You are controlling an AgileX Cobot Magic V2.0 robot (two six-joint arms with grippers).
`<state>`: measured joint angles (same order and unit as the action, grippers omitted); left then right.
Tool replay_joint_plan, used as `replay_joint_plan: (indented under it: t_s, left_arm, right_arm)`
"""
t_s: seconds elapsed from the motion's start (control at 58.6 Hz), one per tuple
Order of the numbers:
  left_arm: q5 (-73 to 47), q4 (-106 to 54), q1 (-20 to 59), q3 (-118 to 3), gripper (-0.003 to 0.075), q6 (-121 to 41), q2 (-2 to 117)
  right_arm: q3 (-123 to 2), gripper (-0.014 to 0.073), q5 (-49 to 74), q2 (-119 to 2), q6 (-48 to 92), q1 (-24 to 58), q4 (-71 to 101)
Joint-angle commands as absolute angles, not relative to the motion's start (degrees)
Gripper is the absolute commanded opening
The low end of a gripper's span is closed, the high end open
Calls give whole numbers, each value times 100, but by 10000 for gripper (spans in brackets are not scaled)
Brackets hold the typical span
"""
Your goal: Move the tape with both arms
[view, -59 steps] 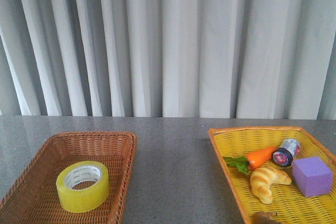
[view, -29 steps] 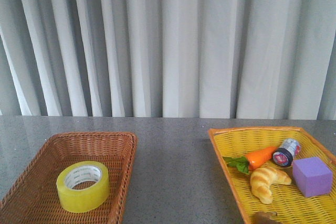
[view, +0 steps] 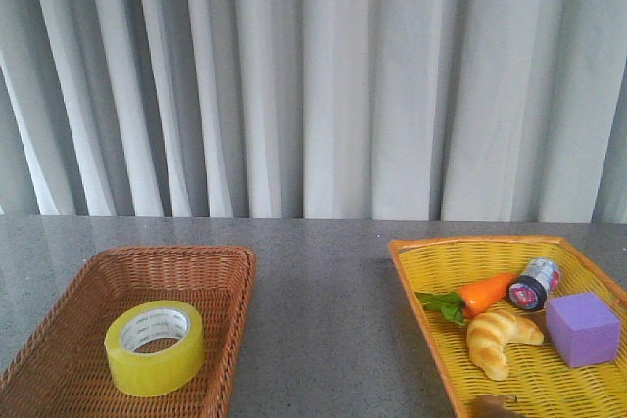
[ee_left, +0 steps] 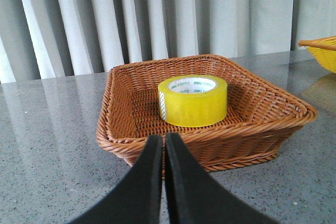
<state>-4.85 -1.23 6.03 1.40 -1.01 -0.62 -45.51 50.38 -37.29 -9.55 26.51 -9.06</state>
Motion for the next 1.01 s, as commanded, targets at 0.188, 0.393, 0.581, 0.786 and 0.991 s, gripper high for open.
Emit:
replay_joint_plan:
  t_s: [0.188, 0.393, 0.581, 0.786, 0.991]
  left_arm:
    - [-116, -180, 597, 95, -6, -54, -146]
    - [-116, -180, 597, 95, -6, -57, -146]
    - [-116, -180, 597, 95, -6, -57, -146]
    - [-116, -180, 597, 95, -6, -57, -146]
    - [-116, -180, 597, 95, -6, -57, -146]
  right_arm:
    - [-4703, -7, 4737, -3751, -924, 2607, -1006]
    - [-4147, -7, 4018, -3207, -970, 2208, -1033]
    - [-2579, -7, 2346, -1676, -970, 920, -903]
    - [-1167, -7, 1425, -253, -970, -94, -691]
    - [-173, -7, 368, -52, -948, -193, -666]
